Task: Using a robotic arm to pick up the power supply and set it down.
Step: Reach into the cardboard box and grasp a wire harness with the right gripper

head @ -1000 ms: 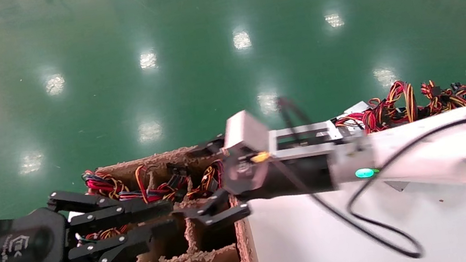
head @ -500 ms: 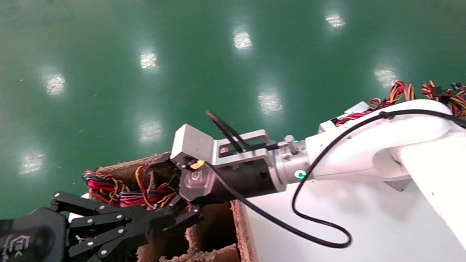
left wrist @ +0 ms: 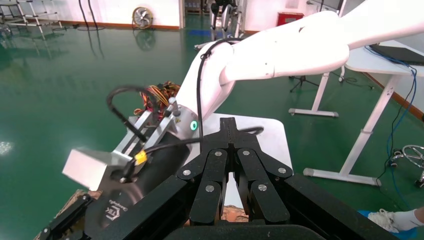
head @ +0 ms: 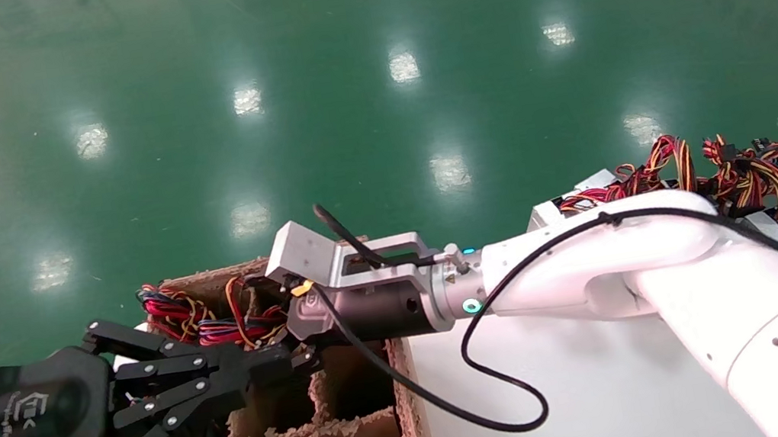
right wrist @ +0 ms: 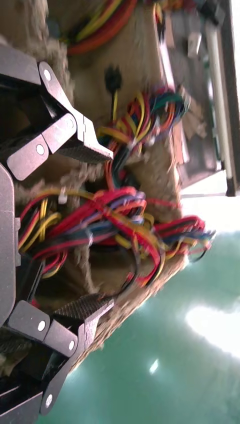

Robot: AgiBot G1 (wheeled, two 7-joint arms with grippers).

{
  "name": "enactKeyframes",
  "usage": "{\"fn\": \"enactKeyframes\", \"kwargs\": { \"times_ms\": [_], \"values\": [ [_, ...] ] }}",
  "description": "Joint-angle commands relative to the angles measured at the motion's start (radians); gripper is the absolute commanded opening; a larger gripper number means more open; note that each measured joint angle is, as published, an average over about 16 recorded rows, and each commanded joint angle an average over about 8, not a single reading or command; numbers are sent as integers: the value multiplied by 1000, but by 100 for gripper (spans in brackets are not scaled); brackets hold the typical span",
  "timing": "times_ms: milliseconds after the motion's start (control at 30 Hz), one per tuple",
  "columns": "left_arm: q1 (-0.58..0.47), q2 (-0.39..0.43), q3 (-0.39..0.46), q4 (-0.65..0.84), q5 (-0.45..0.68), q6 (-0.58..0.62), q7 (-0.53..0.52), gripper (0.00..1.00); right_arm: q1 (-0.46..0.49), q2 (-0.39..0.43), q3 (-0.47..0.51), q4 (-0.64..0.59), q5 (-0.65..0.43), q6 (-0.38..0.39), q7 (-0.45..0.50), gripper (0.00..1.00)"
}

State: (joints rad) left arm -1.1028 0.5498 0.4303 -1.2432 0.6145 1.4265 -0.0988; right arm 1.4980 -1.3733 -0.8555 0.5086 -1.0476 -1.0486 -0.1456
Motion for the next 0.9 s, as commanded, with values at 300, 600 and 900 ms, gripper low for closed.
{"fn": "enactKeyframes", "kwargs": {
  "times_ms": [300,600,900],
  "values": [
    [0,0,0,0,0,0,0,0,-3,2,-142,63,99,202,40,0],
    [0,0,0,0,0,0,0,0,9,5,-245,98,177,263,58,0],
    [0,0,0,0,0,0,0,0,25,7,-318,104,240,274,55,0]
  ]
}}
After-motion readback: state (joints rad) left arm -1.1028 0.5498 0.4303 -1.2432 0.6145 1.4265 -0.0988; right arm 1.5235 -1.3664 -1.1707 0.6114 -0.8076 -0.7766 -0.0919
